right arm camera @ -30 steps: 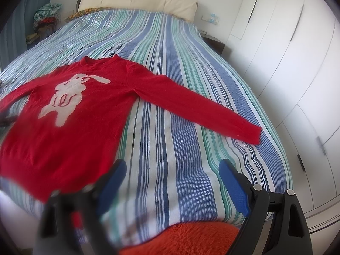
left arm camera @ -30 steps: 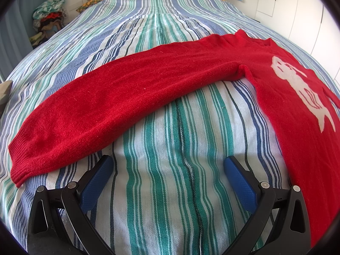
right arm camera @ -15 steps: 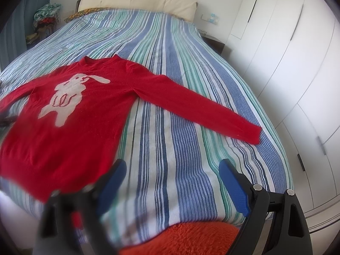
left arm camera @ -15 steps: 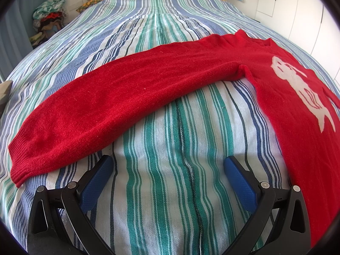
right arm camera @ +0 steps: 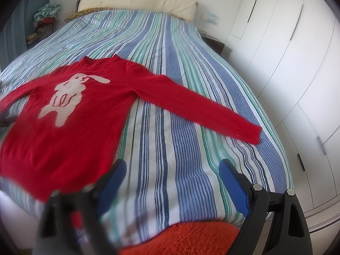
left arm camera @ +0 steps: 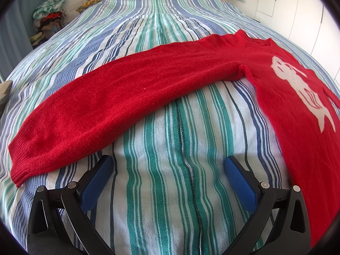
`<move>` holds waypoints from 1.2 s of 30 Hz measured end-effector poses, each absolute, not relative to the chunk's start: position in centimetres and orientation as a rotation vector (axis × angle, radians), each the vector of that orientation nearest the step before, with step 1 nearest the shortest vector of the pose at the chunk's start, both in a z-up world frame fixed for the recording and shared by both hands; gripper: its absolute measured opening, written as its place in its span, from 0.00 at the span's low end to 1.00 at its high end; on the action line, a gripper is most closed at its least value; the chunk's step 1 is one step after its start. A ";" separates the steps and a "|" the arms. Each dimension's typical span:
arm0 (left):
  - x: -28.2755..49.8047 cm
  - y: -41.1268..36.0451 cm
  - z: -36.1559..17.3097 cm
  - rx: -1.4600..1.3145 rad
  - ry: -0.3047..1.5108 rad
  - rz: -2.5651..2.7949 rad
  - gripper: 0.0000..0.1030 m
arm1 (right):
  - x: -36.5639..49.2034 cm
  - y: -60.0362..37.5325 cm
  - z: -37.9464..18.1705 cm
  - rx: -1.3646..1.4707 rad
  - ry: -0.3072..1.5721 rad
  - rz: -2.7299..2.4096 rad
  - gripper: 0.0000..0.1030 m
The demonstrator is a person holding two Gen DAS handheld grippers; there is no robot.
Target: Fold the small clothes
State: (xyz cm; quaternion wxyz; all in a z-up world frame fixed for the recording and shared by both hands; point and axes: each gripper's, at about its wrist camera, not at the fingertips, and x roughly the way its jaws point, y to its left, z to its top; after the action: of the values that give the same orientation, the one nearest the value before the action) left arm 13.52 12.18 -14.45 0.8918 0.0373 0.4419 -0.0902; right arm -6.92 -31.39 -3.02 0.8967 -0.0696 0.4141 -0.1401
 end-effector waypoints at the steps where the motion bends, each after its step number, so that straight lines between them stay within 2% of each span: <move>1: 13.5 12.2 -14.5 0.077 0.917 -0.187 1.00 | -6.9 -31.4 -3.0 -0.145 0.858 -0.290 0.85; 36: 13.5 12.2 -14.5 0.077 0.917 -0.187 1.00 | -7.2 -31.5 -3.0 -0.135 0.856 -0.289 0.85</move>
State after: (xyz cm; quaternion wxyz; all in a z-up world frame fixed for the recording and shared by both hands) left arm 13.47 12.17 -14.47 0.8918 0.0372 0.4418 -0.0901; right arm -7.16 -31.48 -2.97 0.8976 -0.0651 0.4131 -0.1393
